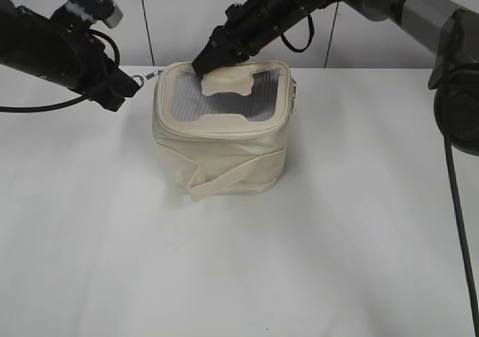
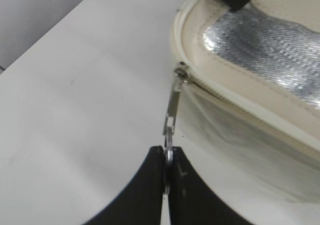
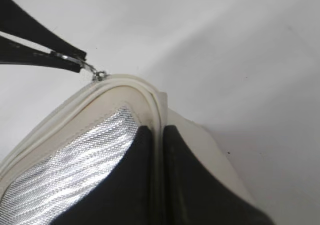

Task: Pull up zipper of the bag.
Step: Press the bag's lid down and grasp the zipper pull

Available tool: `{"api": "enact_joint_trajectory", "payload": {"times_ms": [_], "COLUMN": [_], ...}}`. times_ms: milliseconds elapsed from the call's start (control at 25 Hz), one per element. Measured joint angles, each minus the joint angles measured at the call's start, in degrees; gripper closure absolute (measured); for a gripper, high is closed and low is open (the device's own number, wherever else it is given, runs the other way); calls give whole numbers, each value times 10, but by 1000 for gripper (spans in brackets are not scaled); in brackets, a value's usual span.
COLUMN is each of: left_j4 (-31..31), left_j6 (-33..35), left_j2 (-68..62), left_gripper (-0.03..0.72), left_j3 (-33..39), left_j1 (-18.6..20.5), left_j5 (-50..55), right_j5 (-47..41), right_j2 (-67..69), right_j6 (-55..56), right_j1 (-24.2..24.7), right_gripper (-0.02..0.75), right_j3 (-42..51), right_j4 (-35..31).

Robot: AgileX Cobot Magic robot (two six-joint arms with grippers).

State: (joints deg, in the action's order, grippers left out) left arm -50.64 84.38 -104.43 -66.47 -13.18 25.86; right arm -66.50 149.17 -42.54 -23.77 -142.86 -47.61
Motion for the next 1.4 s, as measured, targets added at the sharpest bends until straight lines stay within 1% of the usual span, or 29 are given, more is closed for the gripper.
{"api": "enact_joint_trajectory", "payload": {"times_ms": [240,480,640,720,840,960,1080,1160,1200,1280,1320,1360,1400], "left_j4": [0,-12,-31,-34,-40,-55,-95,-111,-116,-142,-167,-187,-208], "left_j6": [-10,-18,-21,-23,-25,-27,-28,-28,-28,-28,-28,-28,-28], "left_j2": [70,123,140,143,144,145,144,135,128,122,122,122,124], "left_gripper": [679,679,679,679,678,676,673,670,670,668,662,652,631], "left_j3": [66,141,178,198,220,226,226,220,216,213,213,213,213], "left_j1": [-10,-10,-12,-24,-68,-136,-227,-290,-314,-333,-332,-328,-317], "left_j5": [-3,-2,20,36,37,17,-83,-150,-171,-201,-201,-195,-172], "right_j5": [-4,-5,-4,-4,-3,-3,-3,-4,-4,-4,-4,-3,-1], "right_j2": [0,0,0,0,0,0,0,0,0,0,0,0,0], "right_j6": [20,30,48,52,63,70,74,74,74,74,75,76,77], "right_j1": [0,-1,-3,-3,-3,-3,-3,-3,-3,-3,-2,-1,0], "right_gripper": [694,694,695,695,695,695,695,695,695,695,689,662,612], "right_j3": [0,0,0,0,0,0,0,0,0,0,0,0,0], "right_j4": [-4,-8,-10,-10,-10,-9,-9,-9,-9,-9,-8,-7,-7]}}
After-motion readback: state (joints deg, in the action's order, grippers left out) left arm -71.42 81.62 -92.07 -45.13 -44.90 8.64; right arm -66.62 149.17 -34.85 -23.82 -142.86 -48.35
